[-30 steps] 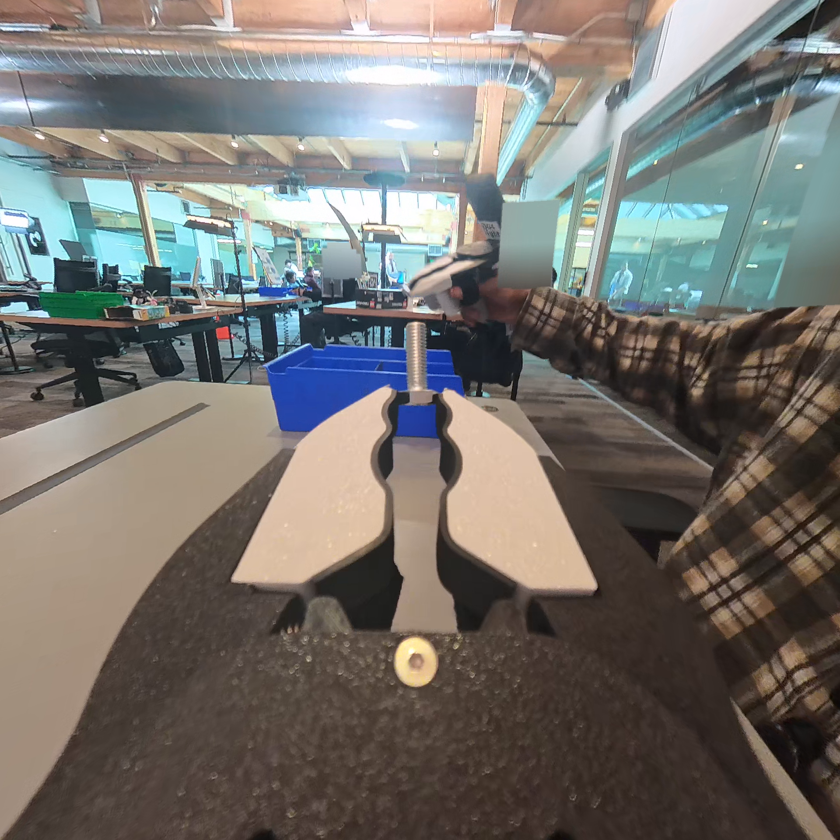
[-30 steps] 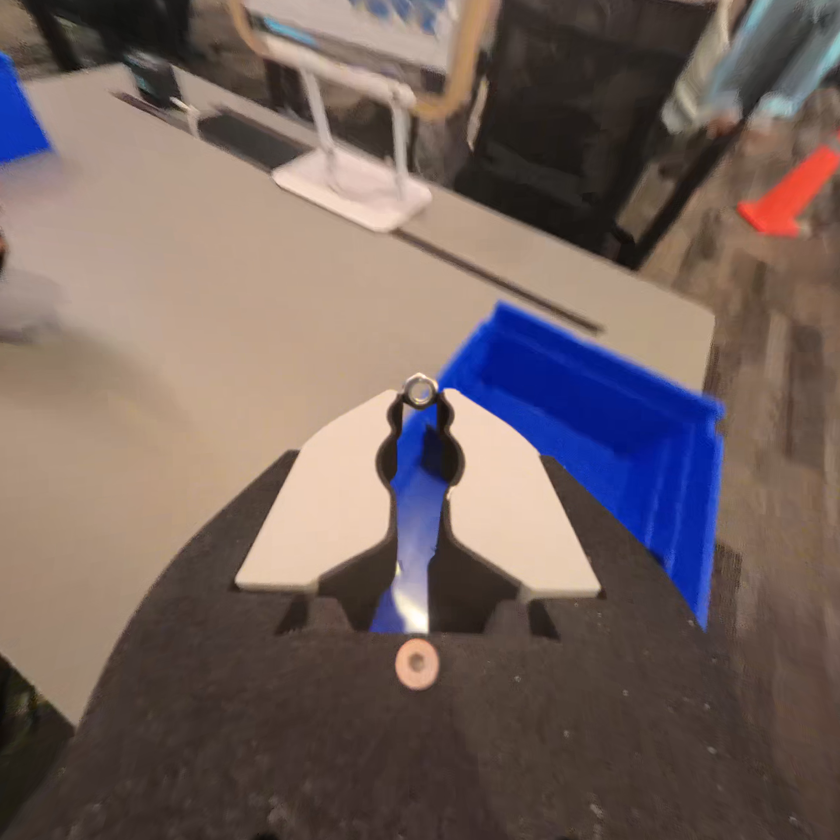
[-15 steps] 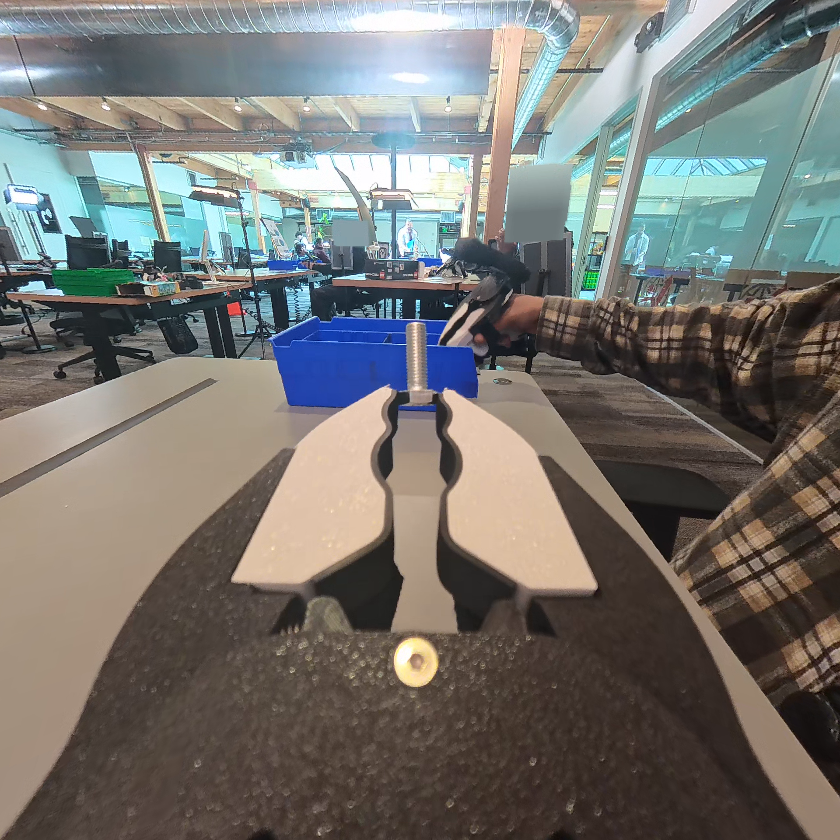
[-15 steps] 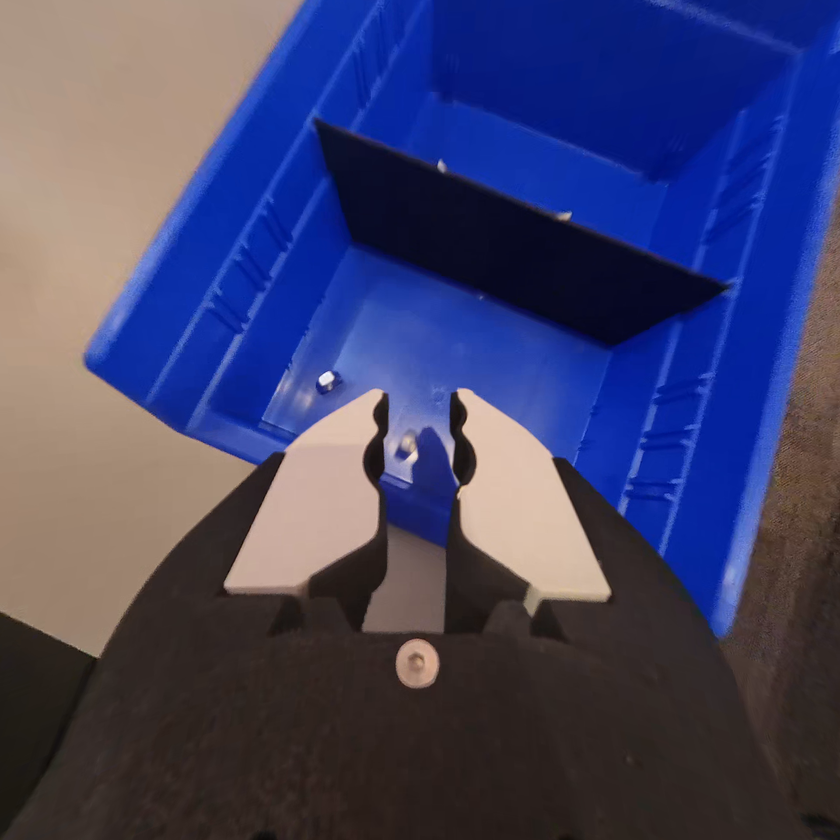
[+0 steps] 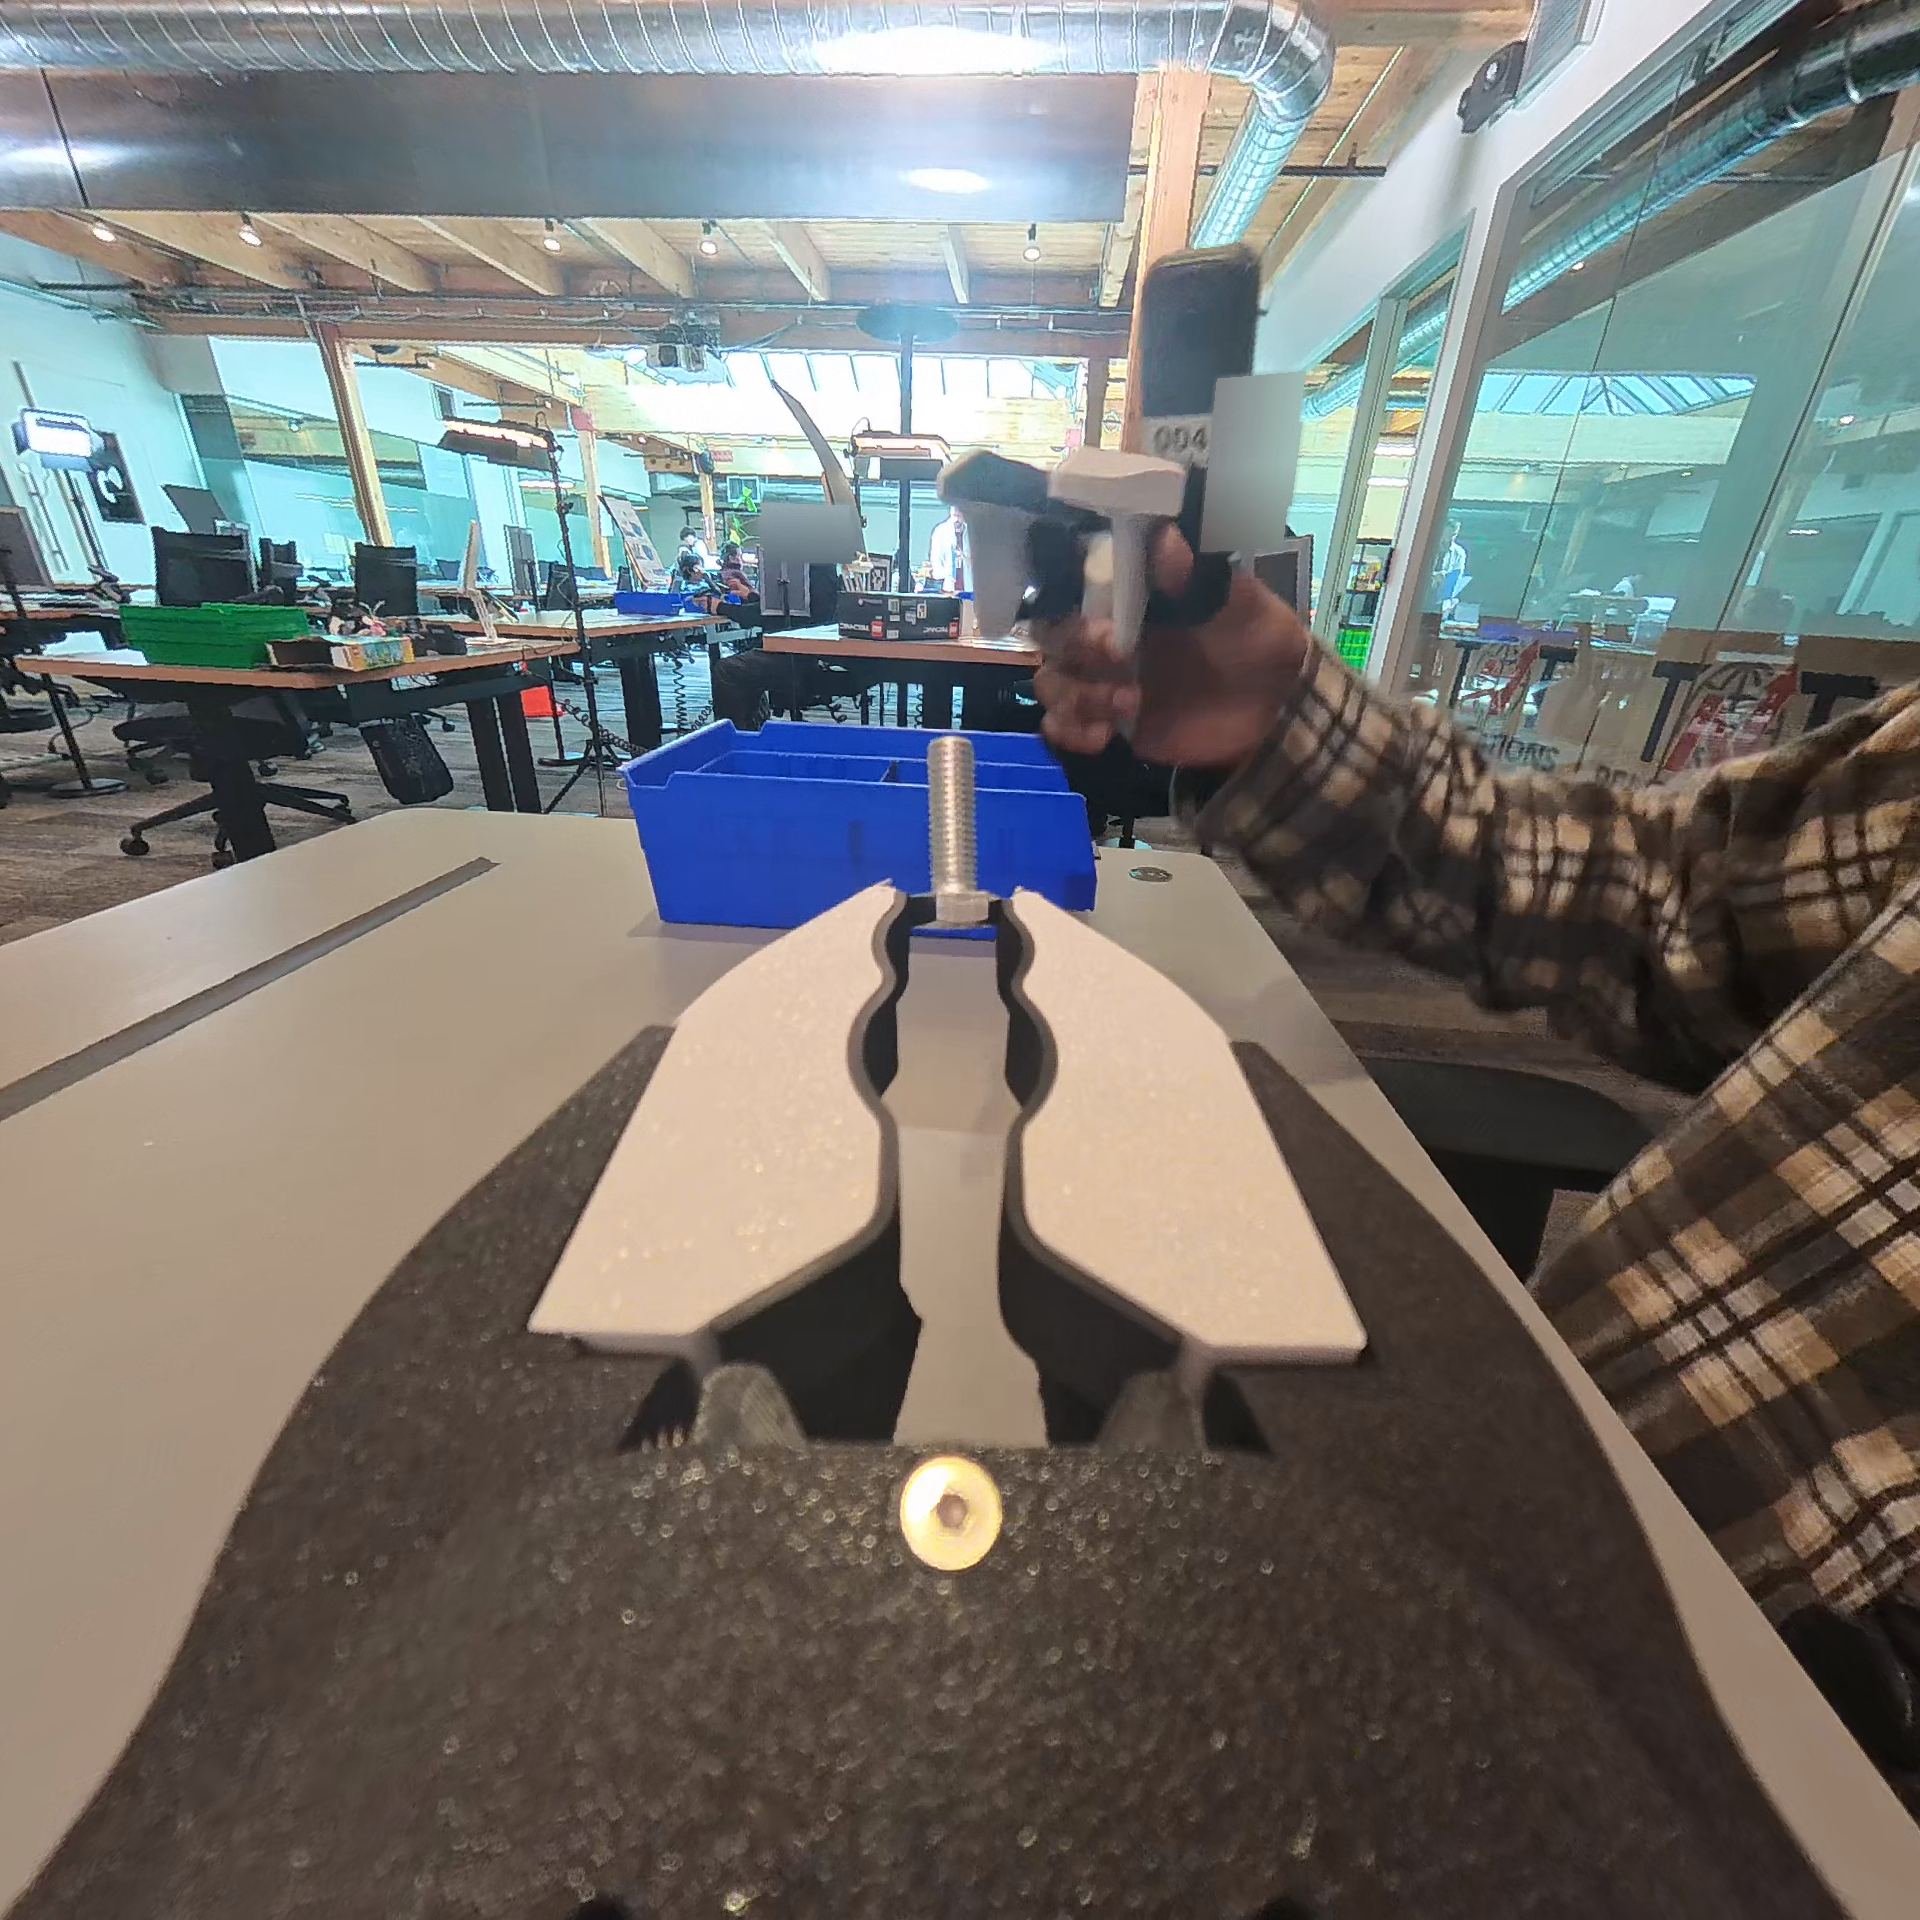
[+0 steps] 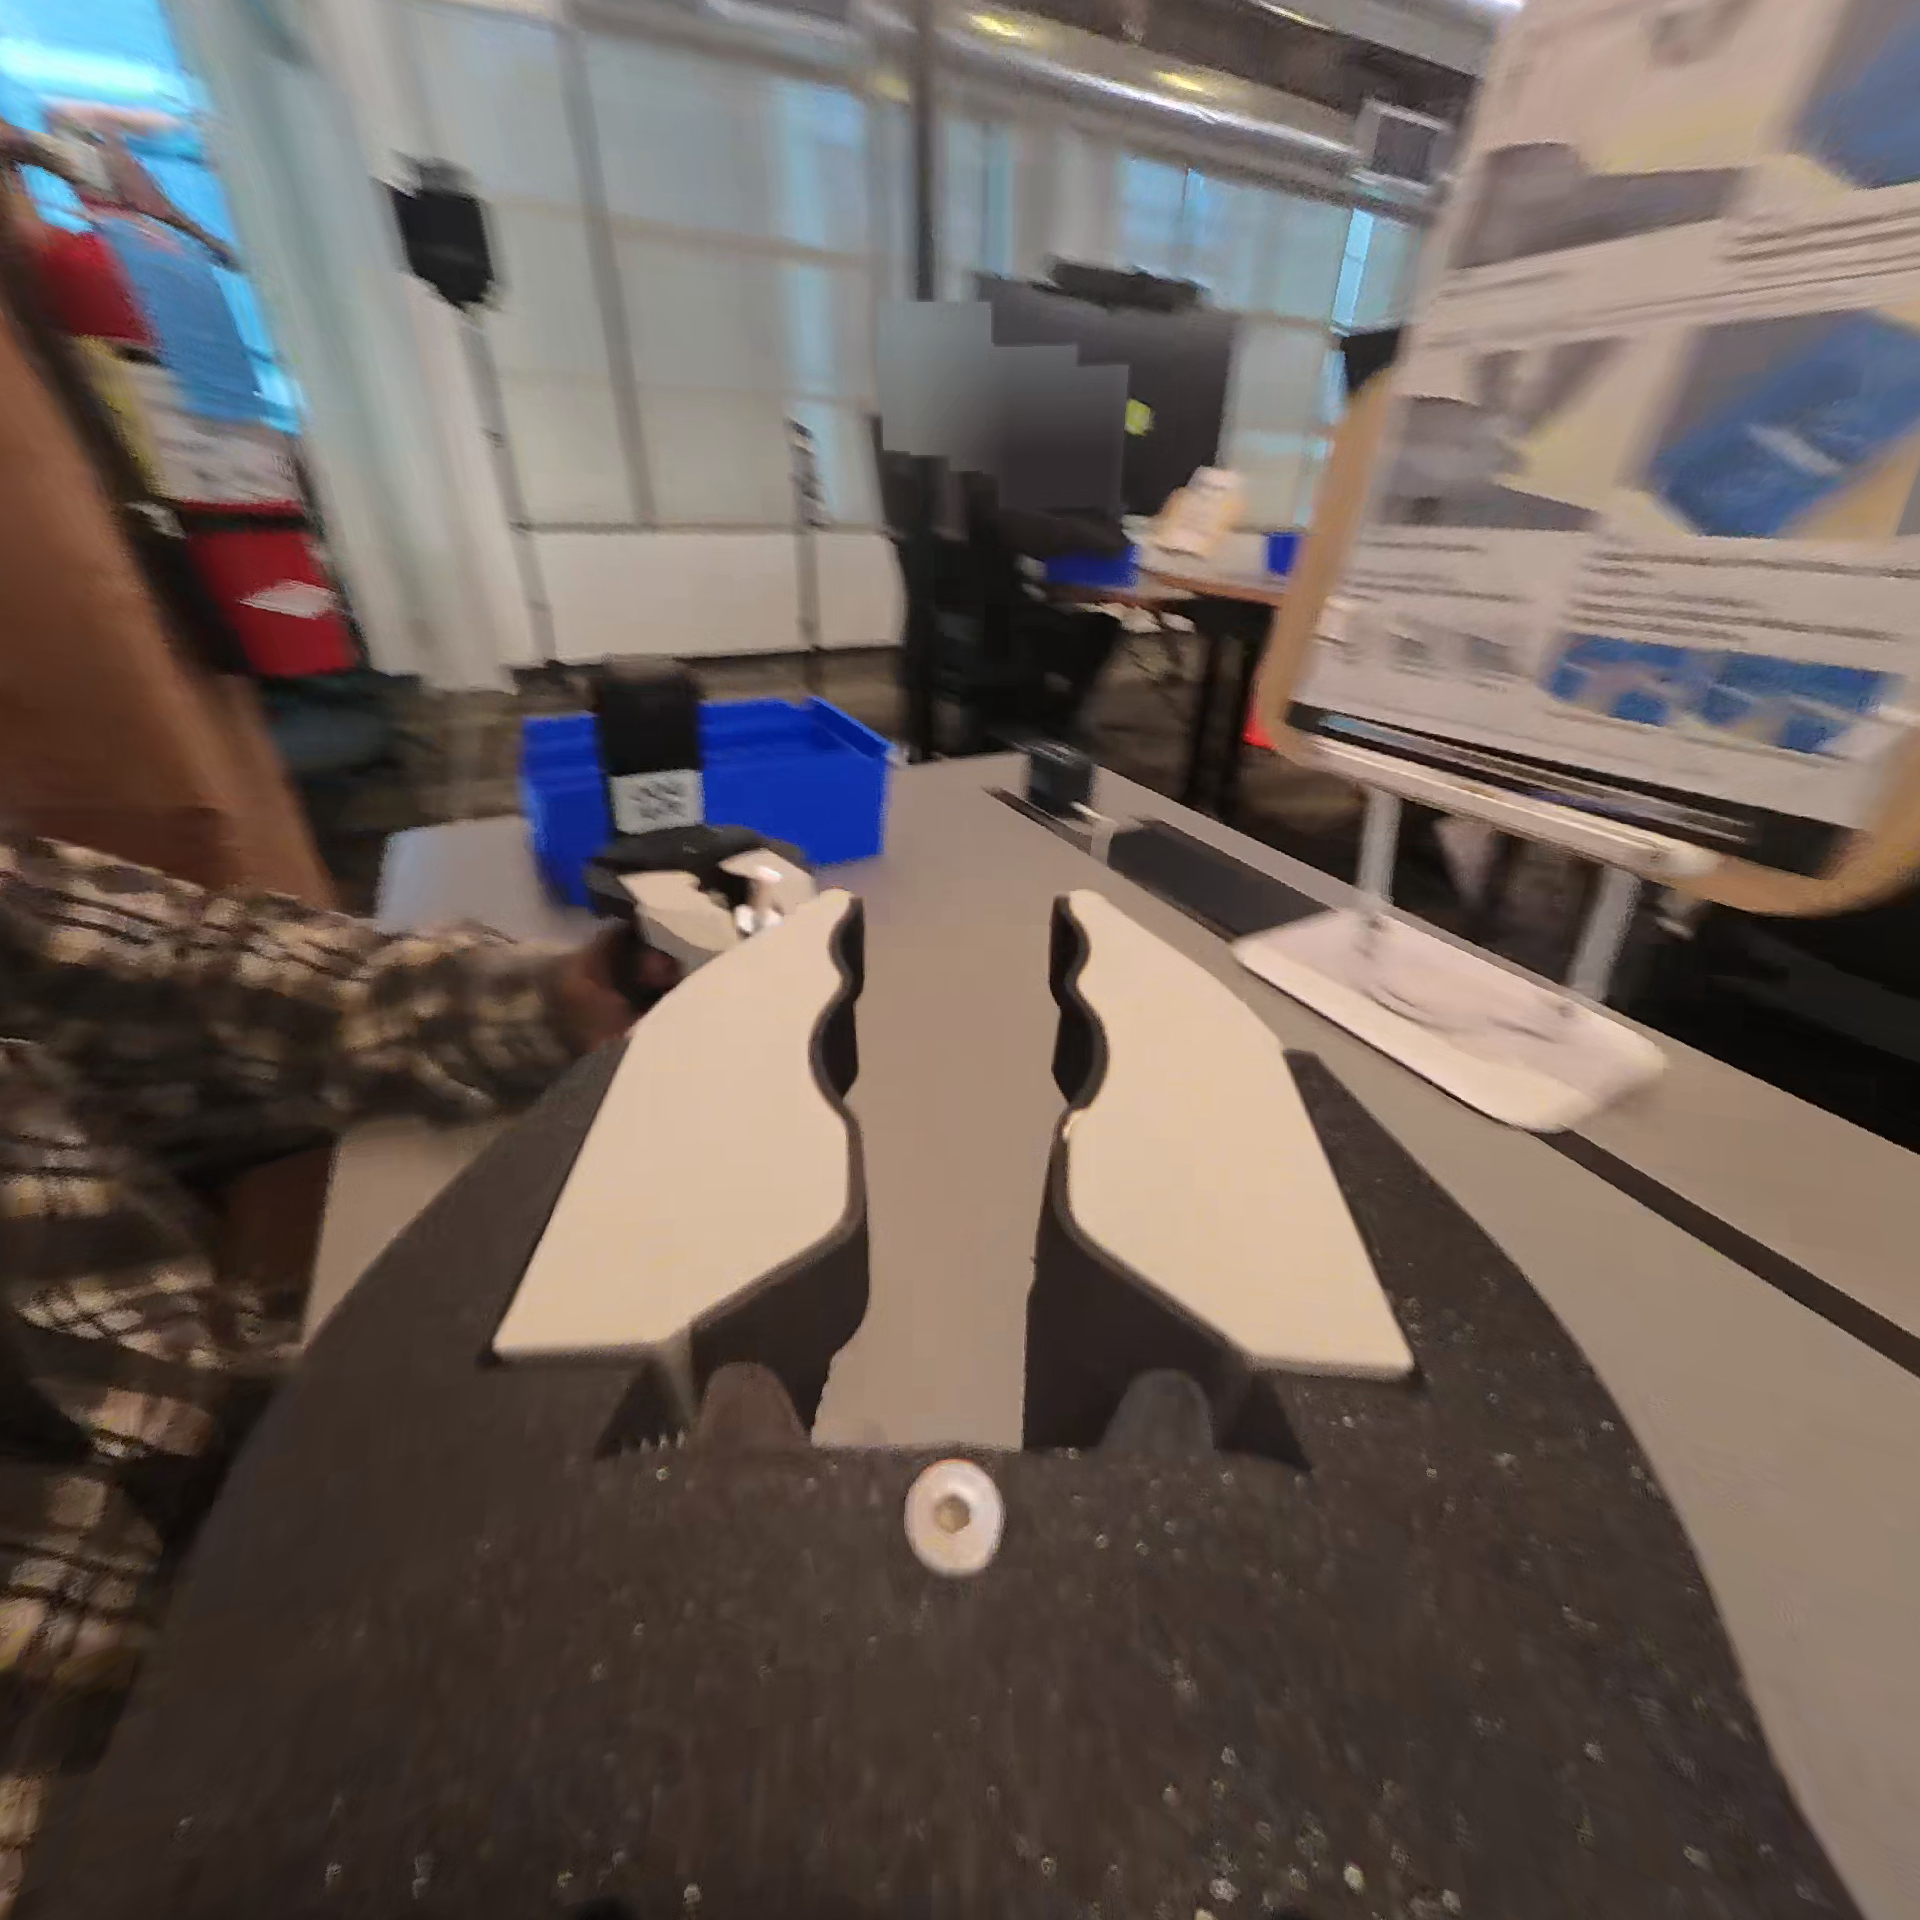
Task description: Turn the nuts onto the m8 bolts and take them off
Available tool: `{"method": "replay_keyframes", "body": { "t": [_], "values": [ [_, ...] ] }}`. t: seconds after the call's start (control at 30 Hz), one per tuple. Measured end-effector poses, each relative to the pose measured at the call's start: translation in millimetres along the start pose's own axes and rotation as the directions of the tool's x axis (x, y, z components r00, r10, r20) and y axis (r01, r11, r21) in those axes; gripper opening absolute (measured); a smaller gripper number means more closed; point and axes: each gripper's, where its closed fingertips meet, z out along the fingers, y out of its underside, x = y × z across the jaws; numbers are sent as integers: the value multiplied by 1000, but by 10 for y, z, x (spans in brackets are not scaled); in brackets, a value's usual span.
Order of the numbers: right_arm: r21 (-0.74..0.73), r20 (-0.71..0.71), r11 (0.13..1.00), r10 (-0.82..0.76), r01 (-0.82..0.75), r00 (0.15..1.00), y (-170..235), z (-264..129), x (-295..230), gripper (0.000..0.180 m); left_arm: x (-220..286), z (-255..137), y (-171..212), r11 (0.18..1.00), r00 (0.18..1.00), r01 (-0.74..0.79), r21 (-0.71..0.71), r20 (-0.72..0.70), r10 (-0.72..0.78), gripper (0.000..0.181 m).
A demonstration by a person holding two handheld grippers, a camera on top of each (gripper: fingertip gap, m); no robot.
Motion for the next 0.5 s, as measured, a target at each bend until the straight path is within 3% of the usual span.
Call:
{"method": "replay_keyframes", "body": {
  "t": [0.2, 0.5],
  "values": [
    [32, 239, 996, 69, -79, 969, 328, 782, -404, 32, -13, -20, -30, 1000, 1000, 5, 13, 4, -5, 15],
    [-39, 366, 997, 79, -70, 927, 546, 1179, -683, 24, 41, 1, -25, 1000, 1000, 0, 5, -19, 0, 15]
  ]
}}
